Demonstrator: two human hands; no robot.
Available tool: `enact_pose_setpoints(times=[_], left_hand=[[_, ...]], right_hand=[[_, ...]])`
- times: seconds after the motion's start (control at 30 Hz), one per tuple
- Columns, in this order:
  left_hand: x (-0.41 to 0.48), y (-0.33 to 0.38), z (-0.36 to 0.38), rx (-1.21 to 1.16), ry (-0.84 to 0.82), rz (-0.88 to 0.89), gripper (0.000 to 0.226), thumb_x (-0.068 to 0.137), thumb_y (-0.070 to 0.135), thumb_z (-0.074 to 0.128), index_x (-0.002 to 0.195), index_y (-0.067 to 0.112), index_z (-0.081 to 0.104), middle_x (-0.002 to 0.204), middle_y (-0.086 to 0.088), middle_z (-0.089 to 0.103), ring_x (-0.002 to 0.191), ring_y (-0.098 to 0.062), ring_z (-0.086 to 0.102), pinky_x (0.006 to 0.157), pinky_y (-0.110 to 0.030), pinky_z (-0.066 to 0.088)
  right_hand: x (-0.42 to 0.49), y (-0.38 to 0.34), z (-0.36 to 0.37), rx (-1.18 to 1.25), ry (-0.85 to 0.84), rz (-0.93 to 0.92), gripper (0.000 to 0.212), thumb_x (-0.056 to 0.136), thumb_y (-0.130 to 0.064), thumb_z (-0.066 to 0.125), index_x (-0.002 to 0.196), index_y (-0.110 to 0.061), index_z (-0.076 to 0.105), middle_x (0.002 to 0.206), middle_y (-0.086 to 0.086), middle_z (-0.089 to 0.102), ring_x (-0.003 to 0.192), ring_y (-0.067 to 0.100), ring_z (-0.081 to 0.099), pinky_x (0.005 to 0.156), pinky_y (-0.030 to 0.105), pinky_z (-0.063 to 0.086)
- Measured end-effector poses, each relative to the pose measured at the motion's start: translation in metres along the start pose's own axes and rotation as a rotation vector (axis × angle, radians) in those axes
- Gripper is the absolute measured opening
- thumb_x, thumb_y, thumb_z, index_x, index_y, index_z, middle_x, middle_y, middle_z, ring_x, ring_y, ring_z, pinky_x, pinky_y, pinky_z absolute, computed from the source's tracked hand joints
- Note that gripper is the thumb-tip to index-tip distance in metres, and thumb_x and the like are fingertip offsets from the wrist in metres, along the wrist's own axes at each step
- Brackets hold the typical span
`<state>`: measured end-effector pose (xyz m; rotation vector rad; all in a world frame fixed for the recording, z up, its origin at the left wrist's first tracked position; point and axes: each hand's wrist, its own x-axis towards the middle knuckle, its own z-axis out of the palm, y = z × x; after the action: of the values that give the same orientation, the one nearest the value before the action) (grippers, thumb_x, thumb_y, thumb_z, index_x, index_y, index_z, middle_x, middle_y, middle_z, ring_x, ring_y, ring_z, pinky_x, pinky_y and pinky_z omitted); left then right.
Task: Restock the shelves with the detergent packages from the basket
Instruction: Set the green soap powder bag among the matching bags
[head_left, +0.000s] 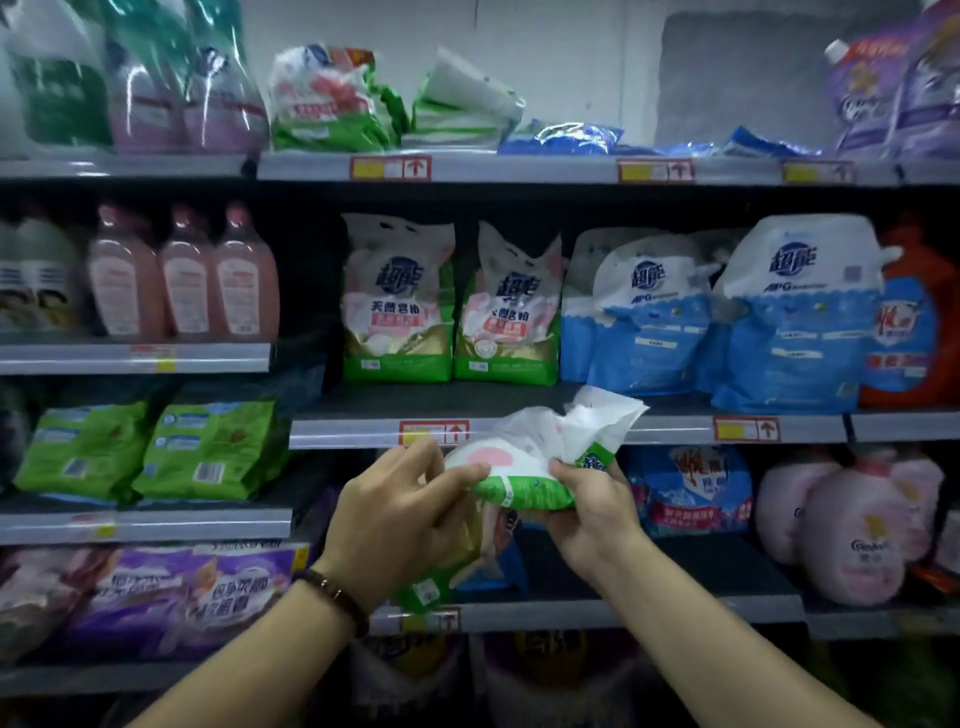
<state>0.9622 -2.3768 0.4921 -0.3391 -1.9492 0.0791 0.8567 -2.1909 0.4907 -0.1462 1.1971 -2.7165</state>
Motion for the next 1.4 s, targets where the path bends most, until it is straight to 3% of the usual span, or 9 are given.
enact_pose_setpoints(times=[0.17,0.4,0.6,0.77,0.9,1.03,1.2,1.3,1.4], left_hand=[[0.034,-0.008,-0.040,0.050,-0.227,0.054,0.072,0.071,0.079,0.073,0.121,0.029,0.067,0.098,0.008,0.060,0.071,-0.017,0.064,0.049,-0.035,0.050],[0.092,-0.035,-0.046,0.365,-0.140,0.102,0.050,0.084,0.030,0.083,0.130,0.029,0.063,0.088,-0.001,0.052,0.062,-0.023,0.049,0.045,-0.030,0.024],[0.139,-0.102,-0.013,0.489,0.010,0.308,0.056,0.092,0.008,0.066,0.140,0.034,0.057,0.093,-0.003,0.059,0.066,-0.027,0.056,0.049,-0.037,0.049],[0.128,-0.156,0.062,0.341,-0.634,0.091,0.068,0.083,0.053,0.078,0.144,0.047,0.051,0.124,-0.002,0.065,0.109,-0.031,0.062,0.091,-0.043,0.053],[0.103,-0.152,0.104,0.210,-1.009,0.005,0.072,0.083,0.092,0.039,0.143,0.056,0.051,0.143,0.002,0.053,0.132,-0.029,0.051,0.112,-0.041,0.041],[0.089,-0.142,0.114,0.182,-0.953,-0.012,0.049,0.098,0.071,0.039,0.146,0.059,0.042,0.141,0.003,0.044,0.132,-0.028,0.042,0.111,-0.045,0.037],[0.069,-0.138,0.116,0.141,-0.872,-0.096,0.067,0.087,0.076,0.019,0.146,0.056,0.044,0.140,0.007,0.047,0.135,-0.023,0.042,0.107,-0.041,0.037],[0.059,-0.118,0.109,0.156,-0.675,-0.049,0.048,0.094,0.056,0.050,0.140,0.045,0.058,0.131,0.003,0.059,0.126,-0.026,0.053,0.103,-0.043,0.039],[0.020,-0.095,0.103,0.116,-0.337,0.003,0.031,0.087,0.028,0.069,0.119,0.028,0.070,0.115,-0.003,0.062,0.110,-0.031,0.056,0.089,-0.045,0.040]], right_hand=[[-0.002,-0.038,0.038,0.019,-0.142,-0.035,0.041,0.100,0.007,0.056,0.135,-0.011,0.066,0.124,0.022,0.075,0.112,0.047,0.072,0.095,0.071,0.055],[0.028,-0.079,0.088,0.072,-0.276,-0.112,0.038,0.102,-0.001,0.059,0.137,-0.015,0.065,0.128,0.017,0.075,0.113,0.041,0.074,0.090,0.063,0.061],[0.079,-0.089,0.120,0.068,-0.417,-0.144,0.039,0.108,-0.009,0.052,0.146,-0.017,0.057,0.139,0.017,0.069,0.126,0.044,0.067,0.102,0.069,0.051],[0.114,-0.058,0.113,-0.356,-0.132,0.050,0.017,0.103,-0.008,0.064,0.120,-0.008,0.061,0.108,0.017,0.074,0.094,0.035,0.073,0.082,0.050,0.064],[0.131,-0.030,0.074,-0.687,-0.014,0.288,0.024,0.102,-0.020,0.068,0.118,-0.005,0.057,0.097,0.024,0.075,0.077,0.036,0.076,0.053,0.040,0.064],[0.142,-0.023,0.058,-0.849,0.017,0.278,0.034,0.107,-0.032,0.060,0.119,-0.001,0.055,0.078,0.022,0.070,0.058,0.030,0.067,0.051,0.036,0.060],[0.146,-0.013,0.057,-0.809,0.039,0.215,0.039,0.105,-0.036,0.060,0.126,-0.004,0.050,0.091,0.024,0.073,0.063,0.034,0.071,0.046,0.038,0.059],[0.140,0.006,0.042,-0.798,0.111,-0.037,0.036,0.093,-0.038,0.071,0.117,-0.019,0.052,0.093,0.022,0.077,0.060,0.039,0.077,0.052,0.051,0.063],[0.112,0.028,0.019,-0.895,0.143,-0.323,0.028,0.098,-0.035,0.069,0.104,-0.033,0.042,0.089,0.010,0.072,0.060,0.028,0.075,0.051,0.041,0.060]])
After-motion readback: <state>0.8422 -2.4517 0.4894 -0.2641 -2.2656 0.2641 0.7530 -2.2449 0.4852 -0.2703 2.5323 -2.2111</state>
